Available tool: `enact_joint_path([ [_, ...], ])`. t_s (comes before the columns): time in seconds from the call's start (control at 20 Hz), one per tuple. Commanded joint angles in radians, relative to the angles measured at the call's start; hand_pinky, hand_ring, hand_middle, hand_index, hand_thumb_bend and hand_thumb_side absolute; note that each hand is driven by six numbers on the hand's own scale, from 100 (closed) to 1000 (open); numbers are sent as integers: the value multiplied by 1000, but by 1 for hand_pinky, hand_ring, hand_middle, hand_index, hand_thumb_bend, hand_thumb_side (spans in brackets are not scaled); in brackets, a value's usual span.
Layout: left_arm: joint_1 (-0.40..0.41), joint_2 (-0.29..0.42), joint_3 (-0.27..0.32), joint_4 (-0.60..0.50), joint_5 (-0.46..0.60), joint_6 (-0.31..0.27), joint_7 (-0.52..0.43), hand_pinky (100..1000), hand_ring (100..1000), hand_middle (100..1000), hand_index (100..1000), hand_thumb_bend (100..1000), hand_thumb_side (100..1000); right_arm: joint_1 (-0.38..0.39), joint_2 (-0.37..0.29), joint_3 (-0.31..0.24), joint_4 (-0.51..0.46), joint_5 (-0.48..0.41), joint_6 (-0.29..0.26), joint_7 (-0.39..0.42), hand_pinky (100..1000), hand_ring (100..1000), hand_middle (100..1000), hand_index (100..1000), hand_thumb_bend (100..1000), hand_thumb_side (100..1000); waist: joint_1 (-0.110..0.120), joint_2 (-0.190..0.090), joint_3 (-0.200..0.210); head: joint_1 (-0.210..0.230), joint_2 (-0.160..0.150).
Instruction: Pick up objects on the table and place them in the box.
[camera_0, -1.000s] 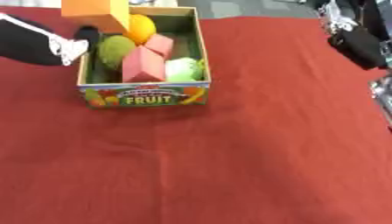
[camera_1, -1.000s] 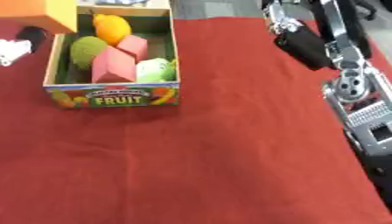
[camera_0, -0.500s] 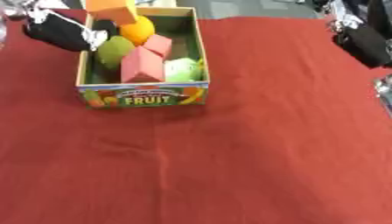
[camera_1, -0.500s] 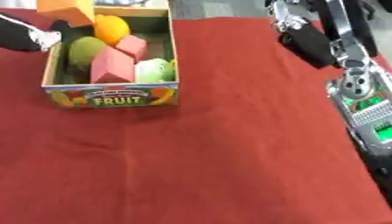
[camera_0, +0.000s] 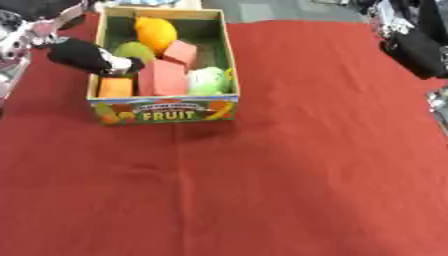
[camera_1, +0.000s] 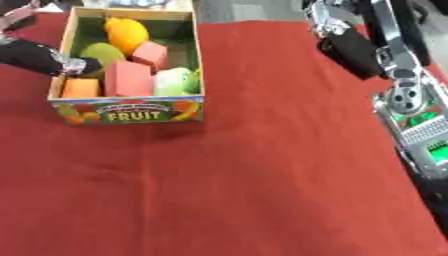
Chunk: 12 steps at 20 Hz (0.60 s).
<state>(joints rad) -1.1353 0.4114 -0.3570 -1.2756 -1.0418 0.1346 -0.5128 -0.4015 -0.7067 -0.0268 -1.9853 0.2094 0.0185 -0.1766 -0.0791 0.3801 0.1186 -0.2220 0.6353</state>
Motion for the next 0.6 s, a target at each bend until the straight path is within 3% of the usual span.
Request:
enact_joint_path([
  [0.05,-26,0,27,15,-53,-30,49,1000,958,882,974,617,738,-4,-18,-13,-15,-1,0,-2,842,826,717,858,100,714,6,-13,2,-4,-4],
  [0.15,-20,1,45,-15,-64,-42,79,998,942,870,961,512,691,-2,-18,-14,-15,-1,0,-4,842,826,717,858,100,714,5,-14,3,-6,-2],
  [0.25,-18,1,73,-60,-46,-46,109,958,914,848,943,407,715,0,-18,-16,-15,-1,-1,-5,843,826,717,858,100,715,4,-15,6,-8,0],
  [0.3,-19,-3,93,-84,-32,-52,124,912,878,822,922,313,738,1,-18,-17,-15,-1,-2,-7,843,827,717,858,100,713,3,-16,7,-9,1],
  [0.45,-11,-14,166,-163,15,-74,173,867,832,786,891,200,767,1,-18,-22,-15,-1,-7,-13,843,826,717,858,100,706,1,-17,15,-16,4],
  [0.6,25,0,242,-241,63,-92,221,840,805,764,871,157,749,-3,-20,-30,-15,-3,-17,-26,842,826,716,857,100,694,0,-19,23,-25,4],
])
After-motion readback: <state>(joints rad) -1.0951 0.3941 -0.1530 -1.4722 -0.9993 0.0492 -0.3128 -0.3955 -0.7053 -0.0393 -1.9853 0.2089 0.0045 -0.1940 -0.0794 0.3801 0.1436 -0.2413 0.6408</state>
